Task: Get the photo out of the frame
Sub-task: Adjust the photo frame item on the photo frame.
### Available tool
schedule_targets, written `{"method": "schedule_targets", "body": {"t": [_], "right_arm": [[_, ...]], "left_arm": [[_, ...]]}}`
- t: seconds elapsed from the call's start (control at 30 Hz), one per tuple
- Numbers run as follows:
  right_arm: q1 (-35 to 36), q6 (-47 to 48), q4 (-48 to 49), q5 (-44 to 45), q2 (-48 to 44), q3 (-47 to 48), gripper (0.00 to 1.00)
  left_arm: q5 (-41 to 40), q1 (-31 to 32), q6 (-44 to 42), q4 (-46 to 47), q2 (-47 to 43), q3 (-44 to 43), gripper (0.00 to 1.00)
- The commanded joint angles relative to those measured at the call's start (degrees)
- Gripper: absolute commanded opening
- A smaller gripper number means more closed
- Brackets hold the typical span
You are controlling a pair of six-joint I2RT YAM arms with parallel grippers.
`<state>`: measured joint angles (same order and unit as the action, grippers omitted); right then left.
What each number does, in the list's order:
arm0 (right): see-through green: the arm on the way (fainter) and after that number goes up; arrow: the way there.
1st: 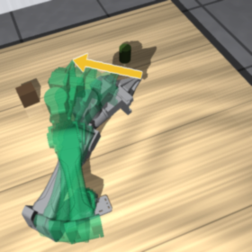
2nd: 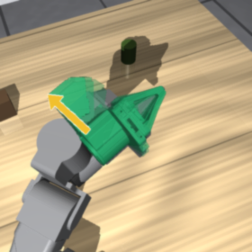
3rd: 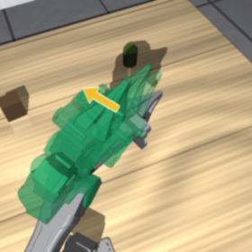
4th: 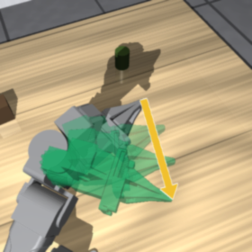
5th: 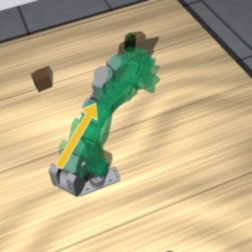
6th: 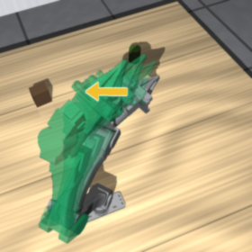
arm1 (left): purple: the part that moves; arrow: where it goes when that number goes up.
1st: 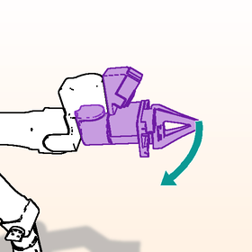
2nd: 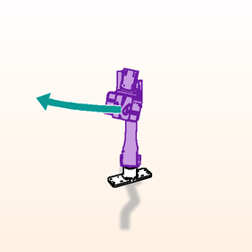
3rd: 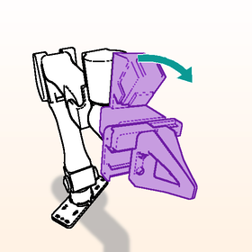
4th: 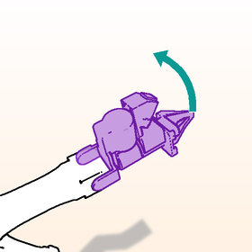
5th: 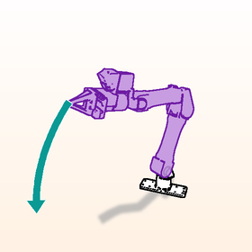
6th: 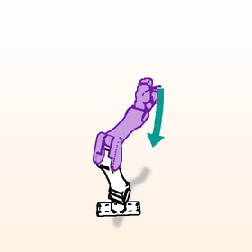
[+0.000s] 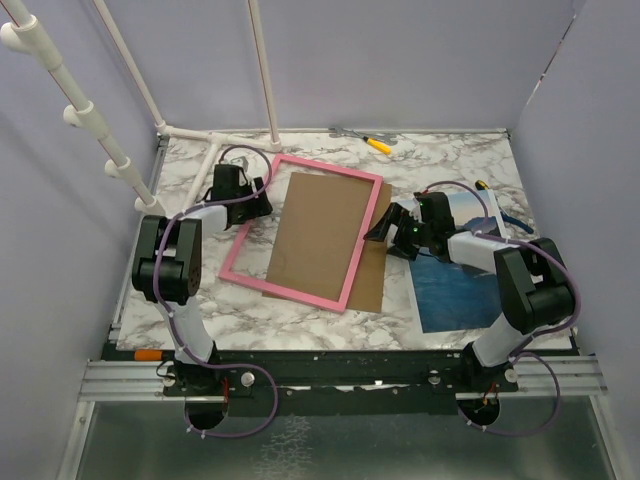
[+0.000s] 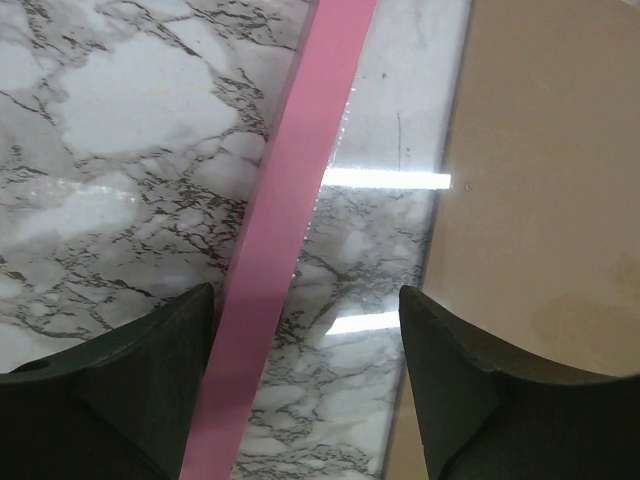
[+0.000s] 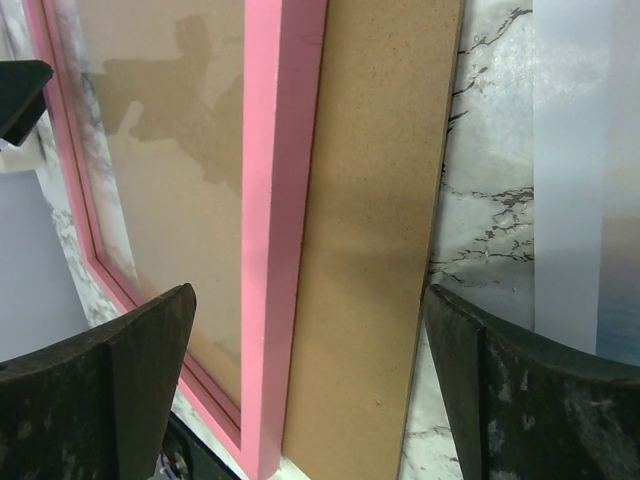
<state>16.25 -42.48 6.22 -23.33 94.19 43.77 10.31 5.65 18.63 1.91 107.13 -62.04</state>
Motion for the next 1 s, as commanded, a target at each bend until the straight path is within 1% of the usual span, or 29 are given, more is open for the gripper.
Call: {"method": "schedule_targets", "body": {"t": [0.0, 0.23, 0.43, 0.77, 0.9, 0.93, 0.97], "right_arm": [[0.5, 0.2, -0.8, 0.7, 1.6, 0.6, 1.00], [0.5, 1.3, -1.4, 0.0, 1.7, 2.1, 1.00], [0.4, 1.4, -1.0, -1.2, 2.0, 2.5, 1.00], [-0.1, 2.2, -2.3, 0.0, 1.7, 3.4, 1.00], [-0.4, 4.3, -4.7, 1.5, 2.6, 6.2, 1.00], [-0.5, 5.2, -5.7, 2.8, 2.7, 7.3, 1.00], [-0.7, 6.1, -7.5, 4.7, 2.5, 8.3, 1.00]], "left_arm": [[0.1, 2.3, 3.5, -4.8, -0.4, 3.7, 0.75], [-0.3, 4.8, 6.7, -4.2, -2.1, 8.0, 0.75], [1.5, 7.5, 11.1, 0.9, -4.1, 13.4, 0.75], [2.3, 10.3, 17.2, 5.0, -8.3, 19.7, 0.76], [-1.5, 10.2, 18.2, 4.8, -10.3, 20.6, 0.80], [-2.9, 10.2, 18.2, 4.5, -11.2, 20.7, 0.83], [-4.4, 10.2, 18.2, 4.2, -12.4, 20.9, 0.88]]}}
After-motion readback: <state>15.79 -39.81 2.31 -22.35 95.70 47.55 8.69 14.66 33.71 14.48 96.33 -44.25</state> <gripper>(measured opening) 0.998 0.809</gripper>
